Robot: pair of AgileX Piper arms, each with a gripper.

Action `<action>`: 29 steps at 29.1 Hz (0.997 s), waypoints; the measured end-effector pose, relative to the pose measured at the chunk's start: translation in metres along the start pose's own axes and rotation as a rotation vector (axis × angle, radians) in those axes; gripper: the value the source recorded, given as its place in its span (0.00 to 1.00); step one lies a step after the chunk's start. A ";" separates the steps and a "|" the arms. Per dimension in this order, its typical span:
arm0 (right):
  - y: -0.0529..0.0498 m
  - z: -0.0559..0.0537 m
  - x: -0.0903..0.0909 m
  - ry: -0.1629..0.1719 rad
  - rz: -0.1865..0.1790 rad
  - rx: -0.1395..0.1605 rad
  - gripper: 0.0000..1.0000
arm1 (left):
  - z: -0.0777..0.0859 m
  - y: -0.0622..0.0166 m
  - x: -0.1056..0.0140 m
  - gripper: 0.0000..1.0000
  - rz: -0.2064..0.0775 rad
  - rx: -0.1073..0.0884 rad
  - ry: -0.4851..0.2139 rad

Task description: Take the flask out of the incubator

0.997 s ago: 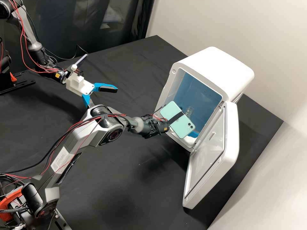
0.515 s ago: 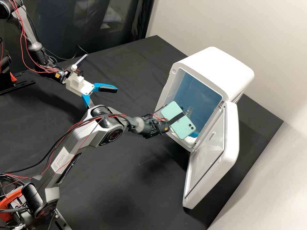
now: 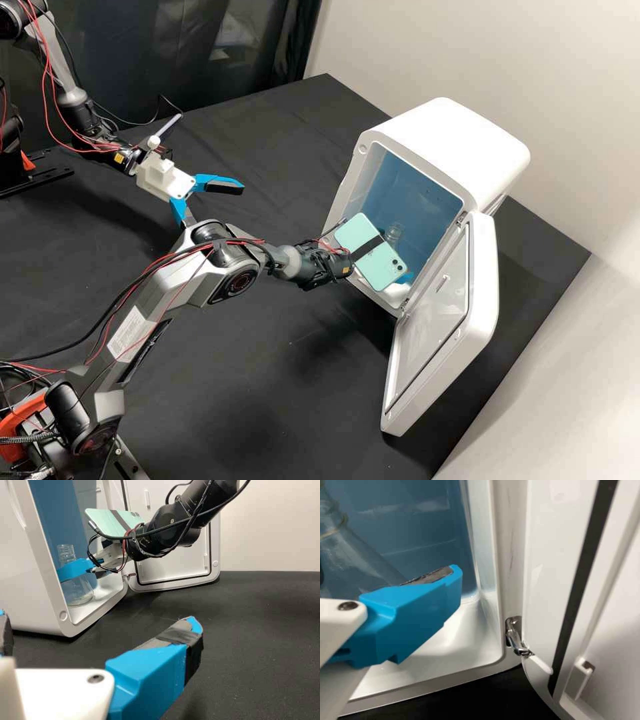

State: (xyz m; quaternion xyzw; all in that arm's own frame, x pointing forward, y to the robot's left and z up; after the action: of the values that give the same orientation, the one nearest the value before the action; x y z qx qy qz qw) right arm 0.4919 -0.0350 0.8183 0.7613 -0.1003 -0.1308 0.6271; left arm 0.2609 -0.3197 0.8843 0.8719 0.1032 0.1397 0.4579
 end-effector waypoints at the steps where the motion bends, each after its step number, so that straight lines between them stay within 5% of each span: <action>1: 0.000 0.000 0.000 0.000 0.000 0.008 0.00 | 0.000 0.0000 0.000 1.00 0.000 0.000 0.000; 7: 0.001 -0.003 0.001 0.008 -0.002 0.045 0.00 | 0.000 0.0000 0.000 1.00 0.000 0.000 0.000; 29: 0.002 -0.005 0.001 0.015 -0.002 0.041 0.00 | 0.000 0.0000 0.000 1.00 0.000 0.000 0.000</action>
State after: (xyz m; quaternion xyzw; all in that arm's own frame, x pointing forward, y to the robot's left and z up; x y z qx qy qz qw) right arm 0.4947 -0.0314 0.8208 0.7751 -0.0973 -0.1235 0.6120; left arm 0.2609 -0.3197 0.8843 0.8719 0.1032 0.1397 0.4579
